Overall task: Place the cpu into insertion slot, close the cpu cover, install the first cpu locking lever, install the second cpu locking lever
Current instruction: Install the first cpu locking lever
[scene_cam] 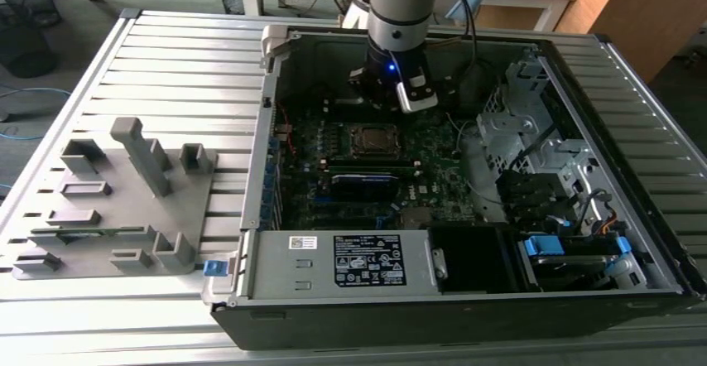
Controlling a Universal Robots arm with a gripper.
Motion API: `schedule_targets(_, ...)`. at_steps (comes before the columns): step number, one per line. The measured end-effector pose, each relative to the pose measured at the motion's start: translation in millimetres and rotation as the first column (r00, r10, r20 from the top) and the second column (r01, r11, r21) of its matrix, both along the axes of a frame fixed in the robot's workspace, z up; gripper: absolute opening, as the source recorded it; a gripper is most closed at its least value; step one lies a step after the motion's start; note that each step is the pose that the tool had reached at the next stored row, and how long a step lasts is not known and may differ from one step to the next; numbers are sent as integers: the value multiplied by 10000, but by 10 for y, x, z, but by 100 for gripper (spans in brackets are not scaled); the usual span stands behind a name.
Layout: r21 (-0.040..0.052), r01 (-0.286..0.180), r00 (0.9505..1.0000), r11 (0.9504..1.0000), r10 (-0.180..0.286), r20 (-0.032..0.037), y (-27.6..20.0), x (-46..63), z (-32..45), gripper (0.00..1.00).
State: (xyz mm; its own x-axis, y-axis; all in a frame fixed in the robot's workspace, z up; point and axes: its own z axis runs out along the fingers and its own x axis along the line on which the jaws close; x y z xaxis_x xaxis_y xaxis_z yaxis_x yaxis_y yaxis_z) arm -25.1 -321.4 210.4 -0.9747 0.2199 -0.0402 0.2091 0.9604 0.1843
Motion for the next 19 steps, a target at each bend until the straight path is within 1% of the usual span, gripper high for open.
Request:
schedule_targets(1,-114,-1,10000,9999,0,-71,-1,0,1,11)
schedule_targets(4,-496,-8,9994,9988,-9,-343,-1,0,1,11)
schedule_targets(5,-609,-11,9991,9981,-15,-415,-1,-1,1,11)
schedule_targets(6,-687,-13,9990,9976,-18,-450,-1,0,0,11)
schedule_targets(8,-729,-15,9990,9973,-19,-455,-15,0,1,11)
schedule_targets(10,-744,-14,9990,9972,-20,-455,-48,0,0,11)
schedule_targets(14,-756,-14,9990,9971,-20,-455,-150,-3,1,11)
schedule_targets(15,-773,-14,9990,9970,-21,-455,-170,-4,1,11)
schedule_targets(17,-849,-15,9989,9964,-24,-462,-204,-8,0,11)
schedule_targets(19,-977,-14,9989,9952,-33,-476,-229,-14,0,11)
